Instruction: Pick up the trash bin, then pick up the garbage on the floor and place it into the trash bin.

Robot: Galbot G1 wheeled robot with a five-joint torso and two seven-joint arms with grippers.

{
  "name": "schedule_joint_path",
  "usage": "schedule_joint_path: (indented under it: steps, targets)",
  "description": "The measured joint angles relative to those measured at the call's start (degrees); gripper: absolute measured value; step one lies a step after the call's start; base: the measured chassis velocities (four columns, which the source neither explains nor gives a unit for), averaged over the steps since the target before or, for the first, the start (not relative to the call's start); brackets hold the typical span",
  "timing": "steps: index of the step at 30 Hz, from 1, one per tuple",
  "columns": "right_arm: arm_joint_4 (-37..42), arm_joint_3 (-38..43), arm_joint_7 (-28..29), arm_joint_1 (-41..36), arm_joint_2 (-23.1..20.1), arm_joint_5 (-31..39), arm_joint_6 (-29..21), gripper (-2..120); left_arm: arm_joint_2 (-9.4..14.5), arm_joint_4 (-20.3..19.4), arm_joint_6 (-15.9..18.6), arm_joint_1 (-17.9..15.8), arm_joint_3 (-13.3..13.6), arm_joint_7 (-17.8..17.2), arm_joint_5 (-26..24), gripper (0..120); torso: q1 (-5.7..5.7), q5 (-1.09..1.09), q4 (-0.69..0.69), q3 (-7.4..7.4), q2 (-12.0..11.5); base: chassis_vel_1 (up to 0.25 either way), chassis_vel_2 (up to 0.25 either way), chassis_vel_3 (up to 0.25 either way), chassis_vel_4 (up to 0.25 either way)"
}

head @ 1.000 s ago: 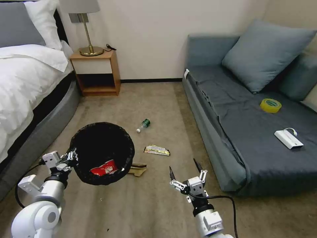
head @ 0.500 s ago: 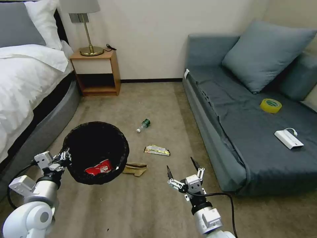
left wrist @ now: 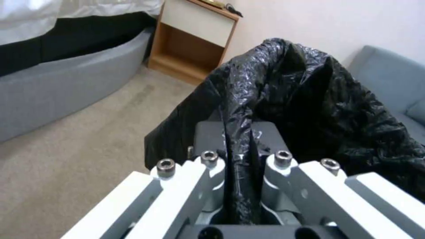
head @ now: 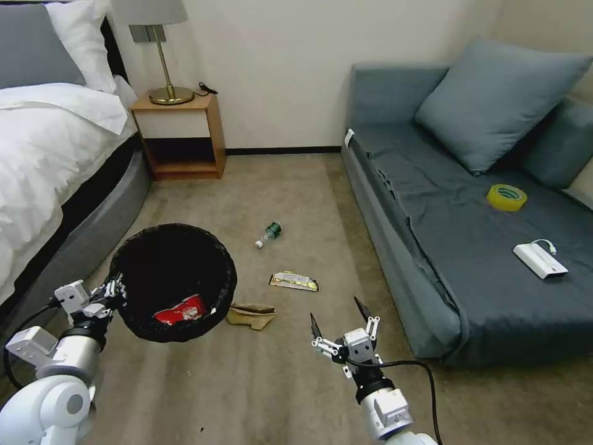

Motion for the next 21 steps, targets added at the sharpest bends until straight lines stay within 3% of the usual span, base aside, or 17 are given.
schedule_joint_path:
  steps: [11,21]
  targets:
    - [-0.3,0.0,-0.3,0.1,0.0,0.2,1.7,100,-0.3,-0.4,0.0,0.1,-0.5,0.0,0.0,6,0.00,0.00,0.00,-0.01,0.0,-0.015,0.015,0.018,-0.014]
    - [-0.6,0.0,-0.2,0.5,-0.4,0.3,3.0,100,-1.0,-1.1,0.0,0.5,-0.1,-0.1,0.4,6,0.00,0.00,-0.01,0.00,0.0,-0.170,0.180,0.169,-0.169]
